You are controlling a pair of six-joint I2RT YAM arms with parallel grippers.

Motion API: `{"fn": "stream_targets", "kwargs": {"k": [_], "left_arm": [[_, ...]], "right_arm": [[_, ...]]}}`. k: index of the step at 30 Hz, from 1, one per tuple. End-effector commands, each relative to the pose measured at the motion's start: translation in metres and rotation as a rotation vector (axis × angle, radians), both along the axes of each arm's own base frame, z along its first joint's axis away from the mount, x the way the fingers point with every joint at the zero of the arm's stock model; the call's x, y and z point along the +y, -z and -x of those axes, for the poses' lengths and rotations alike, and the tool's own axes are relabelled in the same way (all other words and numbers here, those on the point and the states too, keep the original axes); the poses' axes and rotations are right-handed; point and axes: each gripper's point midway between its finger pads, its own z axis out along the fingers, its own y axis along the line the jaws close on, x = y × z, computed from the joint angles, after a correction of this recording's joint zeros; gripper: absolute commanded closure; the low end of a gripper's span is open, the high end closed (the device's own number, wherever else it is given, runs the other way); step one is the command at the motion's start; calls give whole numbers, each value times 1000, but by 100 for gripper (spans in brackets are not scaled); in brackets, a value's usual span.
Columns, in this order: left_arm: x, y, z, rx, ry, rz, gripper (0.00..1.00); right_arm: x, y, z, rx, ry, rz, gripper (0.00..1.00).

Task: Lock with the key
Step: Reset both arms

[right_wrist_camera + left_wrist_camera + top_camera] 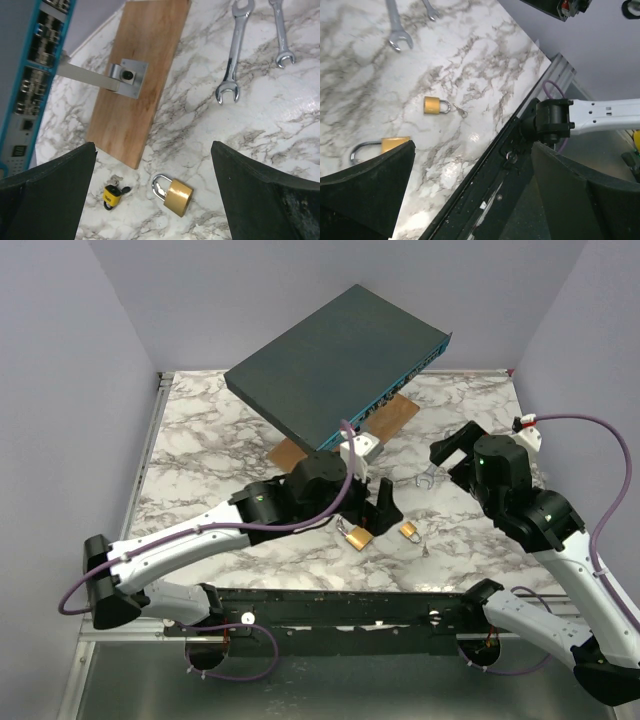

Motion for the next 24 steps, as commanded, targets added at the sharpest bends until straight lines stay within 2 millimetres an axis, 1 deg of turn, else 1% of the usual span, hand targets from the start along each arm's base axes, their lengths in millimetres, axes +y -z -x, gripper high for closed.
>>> {"fn": "stream_targets", "kwargs": {"k": [1, 2, 6, 8, 10, 13, 15, 21, 24], "left_arm": [[56, -35, -14, -89, -142, -71, 2], [66, -46, -18, -101, -171, -64, 1], [107, -83, -31, -114, -280, -28, 2], [129, -97, -40, -111, -335, -11, 2], [150, -105, -48, -116, -395, -7, 1], [177, -108, -60, -148, -481, -32, 1], [187, -106, -64, -149, -514, -44, 2], [200, -103, -69, -131, -579, -29, 2], [205, -105, -71, -137, -600, -19, 1]], "right_arm": [[4, -33, -11, -67, -33, 31, 0], [7, -38, -14, -75, -46, 35, 0], [21, -55, -27, -100, -91, 38, 0], [30, -63, -35, -112, -117, 36, 0], [37, -72, -41, -123, -135, 37, 0], [44, -85, -49, -139, -162, 44, 0], [48, -91, -52, -150, -176, 47, 0], [54, -95, -56, -167, -204, 46, 0], [57, -96, -56, -168, -219, 44, 0]]}}
